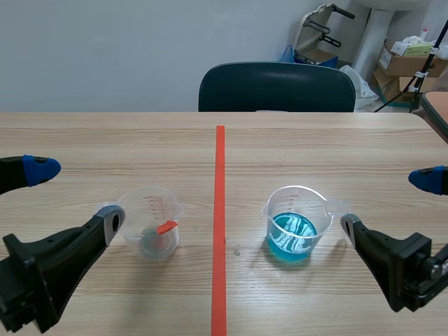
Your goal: Do the redox reaction experiment
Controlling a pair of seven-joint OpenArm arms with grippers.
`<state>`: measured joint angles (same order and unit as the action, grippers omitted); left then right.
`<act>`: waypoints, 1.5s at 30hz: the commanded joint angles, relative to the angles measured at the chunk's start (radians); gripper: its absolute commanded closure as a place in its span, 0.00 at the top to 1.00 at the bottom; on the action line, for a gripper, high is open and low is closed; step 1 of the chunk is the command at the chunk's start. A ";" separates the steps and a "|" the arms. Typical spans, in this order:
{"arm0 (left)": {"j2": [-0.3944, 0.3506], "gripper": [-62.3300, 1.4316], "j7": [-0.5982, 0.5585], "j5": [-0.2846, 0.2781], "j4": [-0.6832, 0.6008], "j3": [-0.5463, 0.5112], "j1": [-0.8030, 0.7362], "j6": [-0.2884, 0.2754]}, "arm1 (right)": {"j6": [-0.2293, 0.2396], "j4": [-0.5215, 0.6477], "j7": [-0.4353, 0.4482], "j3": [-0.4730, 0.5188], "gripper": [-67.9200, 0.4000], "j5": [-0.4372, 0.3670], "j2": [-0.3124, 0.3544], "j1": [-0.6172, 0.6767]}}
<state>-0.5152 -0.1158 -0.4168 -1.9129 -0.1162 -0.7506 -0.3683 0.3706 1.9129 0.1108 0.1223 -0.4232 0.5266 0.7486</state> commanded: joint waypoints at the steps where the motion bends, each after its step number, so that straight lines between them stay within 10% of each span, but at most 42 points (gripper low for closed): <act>1: 0.002 1.00 -0.013 -0.006 -0.010 -0.004 -0.002 -0.001 | -0.003 0.014 0.018 0.001 1.00 -0.007 0.011 0.002; 21: 0.002 1.00 -0.005 -0.006 -0.010 -0.004 -0.002 -0.001 | 0.002 0.014 0.030 0.001 1.00 -0.007 0.023 0.002; 45: -0.008 1.00 0.004 0.063 -0.010 -0.009 -0.041 -0.001 | 0.266 -0.043 0.113 -0.076 1.00 0.036 0.130 -0.227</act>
<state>-0.5205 -0.0914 -0.3504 -1.9129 -0.1169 -0.7666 -0.3683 0.6338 1.8763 0.2085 0.0532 -0.3813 0.6453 0.5423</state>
